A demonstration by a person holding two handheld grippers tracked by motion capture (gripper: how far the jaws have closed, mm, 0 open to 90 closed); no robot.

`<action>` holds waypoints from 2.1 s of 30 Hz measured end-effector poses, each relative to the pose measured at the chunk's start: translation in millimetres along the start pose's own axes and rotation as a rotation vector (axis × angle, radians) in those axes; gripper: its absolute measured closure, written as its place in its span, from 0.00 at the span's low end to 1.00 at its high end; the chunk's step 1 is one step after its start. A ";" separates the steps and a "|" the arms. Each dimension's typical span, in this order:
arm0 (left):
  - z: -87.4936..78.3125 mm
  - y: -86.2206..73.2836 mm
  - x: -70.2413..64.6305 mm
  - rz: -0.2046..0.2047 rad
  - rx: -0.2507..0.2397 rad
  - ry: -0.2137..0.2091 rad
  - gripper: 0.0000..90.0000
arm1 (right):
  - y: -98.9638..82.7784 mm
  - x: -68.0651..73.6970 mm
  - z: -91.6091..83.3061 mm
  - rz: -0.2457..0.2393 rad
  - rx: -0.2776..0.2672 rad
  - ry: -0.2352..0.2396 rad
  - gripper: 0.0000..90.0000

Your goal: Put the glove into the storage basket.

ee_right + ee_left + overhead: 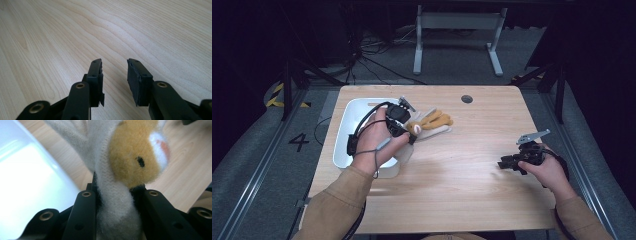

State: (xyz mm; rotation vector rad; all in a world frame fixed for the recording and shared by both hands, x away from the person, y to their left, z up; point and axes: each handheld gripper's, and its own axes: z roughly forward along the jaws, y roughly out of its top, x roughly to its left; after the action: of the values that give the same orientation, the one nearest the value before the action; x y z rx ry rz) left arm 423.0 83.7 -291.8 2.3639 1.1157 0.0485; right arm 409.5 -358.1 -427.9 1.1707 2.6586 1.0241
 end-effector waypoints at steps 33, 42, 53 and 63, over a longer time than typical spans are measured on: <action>-1.4 -25.1 74.4 -0.301 -0.006 0.178 0.82 | -8.6 -5.9 -3.0 0.051 -0.023 -0.005 0.70; 5.3 -37.4 93.7 -0.402 -0.019 0.191 0.81 | -9.2 -6.1 -2.0 0.055 -0.020 -0.003 0.70; 25.2 -49.6 111.6 -0.491 0.016 0.192 0.82 | -8.7 -5.6 -2.0 0.050 -0.018 0.002 0.69; 52.4 -58.2 116.3 -0.530 0.068 0.214 0.82 | -7.7 -4.1 -5.7 0.042 -0.031 0.004 0.69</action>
State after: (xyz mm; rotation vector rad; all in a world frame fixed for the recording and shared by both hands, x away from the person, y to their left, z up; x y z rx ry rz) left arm 471.4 175.9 -385.7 2.0782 1.8388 0.0777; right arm 405.8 -367.8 -428.9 1.2249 2.6225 1.0713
